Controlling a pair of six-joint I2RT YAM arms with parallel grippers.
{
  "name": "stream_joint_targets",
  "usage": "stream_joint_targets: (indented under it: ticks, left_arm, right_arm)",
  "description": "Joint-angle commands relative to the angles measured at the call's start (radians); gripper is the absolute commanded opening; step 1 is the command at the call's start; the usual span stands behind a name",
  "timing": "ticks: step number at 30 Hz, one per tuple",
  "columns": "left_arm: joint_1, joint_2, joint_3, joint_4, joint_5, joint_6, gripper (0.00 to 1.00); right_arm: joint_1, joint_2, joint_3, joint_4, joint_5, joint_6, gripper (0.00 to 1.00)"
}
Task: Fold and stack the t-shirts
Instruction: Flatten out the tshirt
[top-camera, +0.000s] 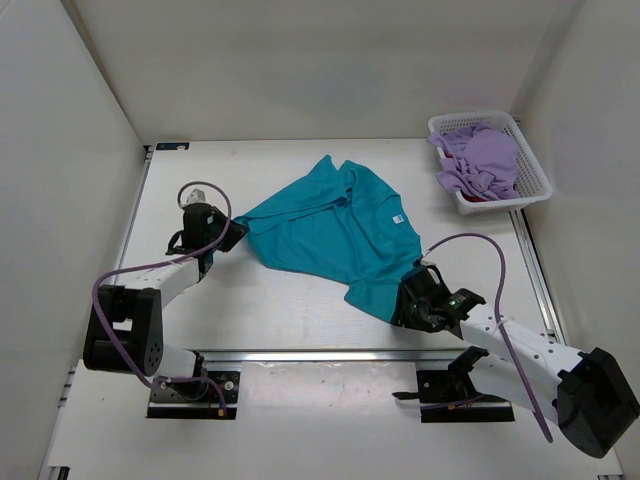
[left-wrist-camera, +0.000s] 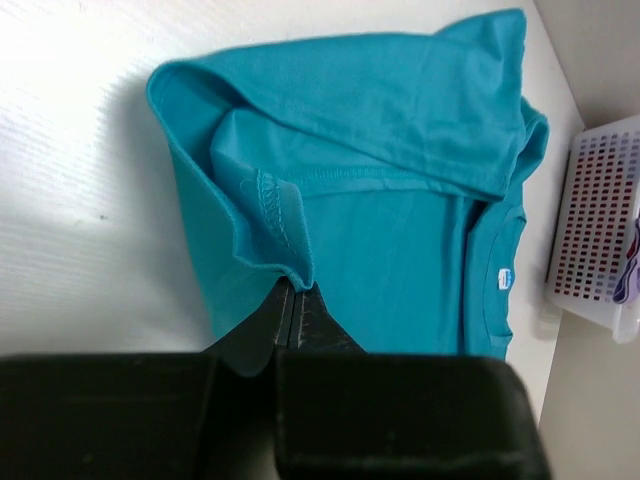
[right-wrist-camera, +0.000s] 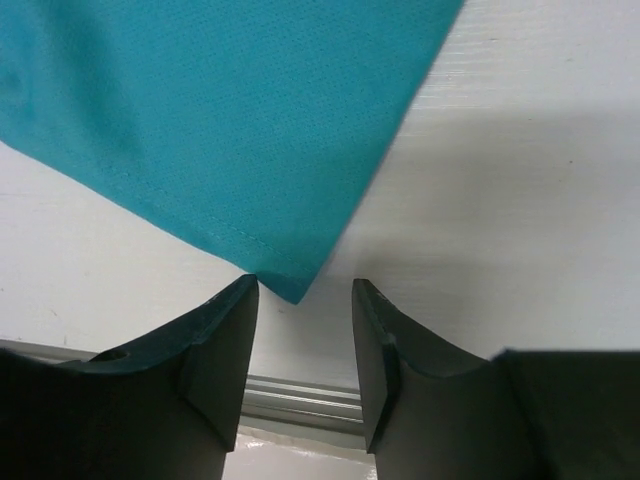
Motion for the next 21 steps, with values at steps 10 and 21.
stream_joint_targets:
  ticks: [10, 21]
  left_arm:
    - [-0.037, -0.042, -0.001, -0.008, 0.009, 0.005, 0.0]
    - [-0.092, -0.042, 0.303, -0.218, 0.127, 0.103, 0.0]
  right_arm:
    - [-0.061, 0.044, -0.056, 0.104, -0.011, 0.018, 0.12]
    - [-0.199, -0.078, 0.547, -0.113, 0.167, -0.292, 0.0]
